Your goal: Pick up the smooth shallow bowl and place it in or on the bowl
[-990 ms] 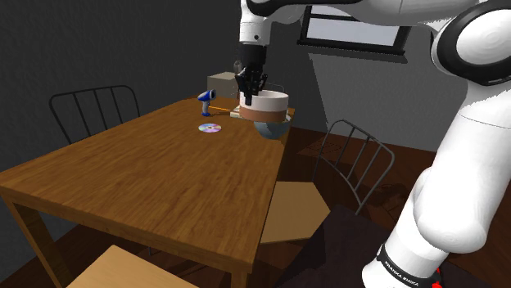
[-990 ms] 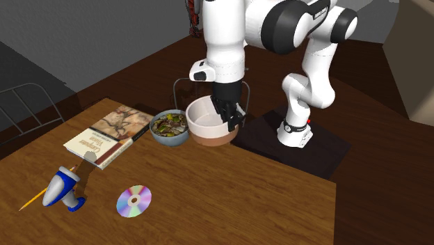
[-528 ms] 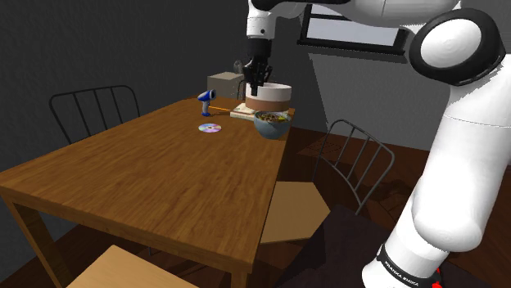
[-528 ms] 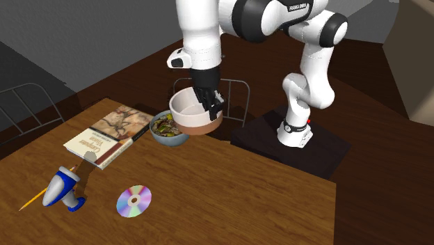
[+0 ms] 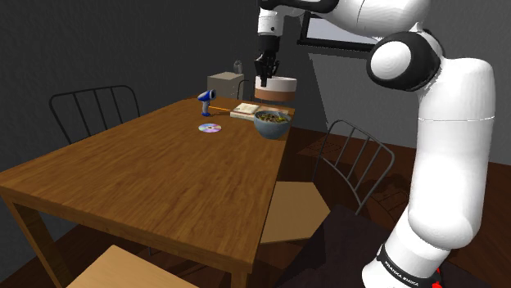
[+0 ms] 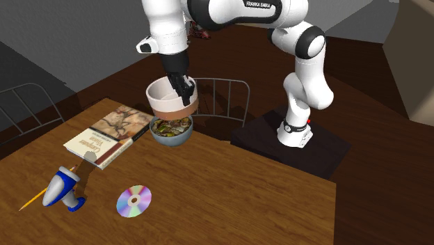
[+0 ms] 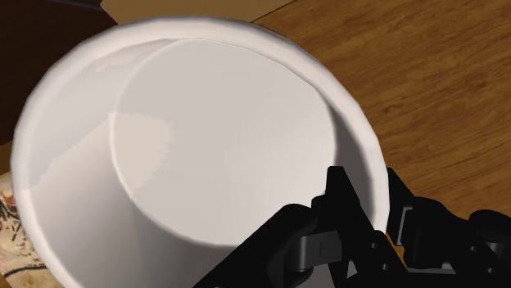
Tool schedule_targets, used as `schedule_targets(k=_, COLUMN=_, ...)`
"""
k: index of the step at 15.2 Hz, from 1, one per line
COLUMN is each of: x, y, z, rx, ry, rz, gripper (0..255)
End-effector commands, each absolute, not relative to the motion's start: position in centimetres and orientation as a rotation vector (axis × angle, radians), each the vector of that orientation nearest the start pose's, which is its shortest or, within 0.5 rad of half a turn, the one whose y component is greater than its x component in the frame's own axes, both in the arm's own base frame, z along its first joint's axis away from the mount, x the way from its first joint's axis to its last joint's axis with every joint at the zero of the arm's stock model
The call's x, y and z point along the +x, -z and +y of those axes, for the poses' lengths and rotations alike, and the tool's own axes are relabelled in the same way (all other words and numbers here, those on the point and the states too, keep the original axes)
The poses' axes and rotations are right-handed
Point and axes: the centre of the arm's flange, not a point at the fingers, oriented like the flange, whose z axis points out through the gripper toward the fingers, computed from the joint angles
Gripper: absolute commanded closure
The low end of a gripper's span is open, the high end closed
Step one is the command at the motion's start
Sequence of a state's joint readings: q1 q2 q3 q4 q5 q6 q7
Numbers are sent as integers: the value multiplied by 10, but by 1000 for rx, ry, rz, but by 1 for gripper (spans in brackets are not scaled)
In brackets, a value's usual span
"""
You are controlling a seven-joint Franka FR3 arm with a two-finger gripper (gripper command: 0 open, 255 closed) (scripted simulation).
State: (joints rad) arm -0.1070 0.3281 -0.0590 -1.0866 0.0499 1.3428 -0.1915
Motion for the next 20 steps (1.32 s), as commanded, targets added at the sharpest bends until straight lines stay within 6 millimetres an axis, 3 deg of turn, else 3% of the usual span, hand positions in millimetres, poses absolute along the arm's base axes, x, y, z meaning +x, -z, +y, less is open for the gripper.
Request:
schedule_targets(k=1, x=636, y=-638, z=-122, rx=-3098, ry=-100, rz=-60, gripper=255)
schedule_targets(k=20, x=636, y=-539, z=-122, rx=-3098, ry=-100, rz=-60, gripper=255)
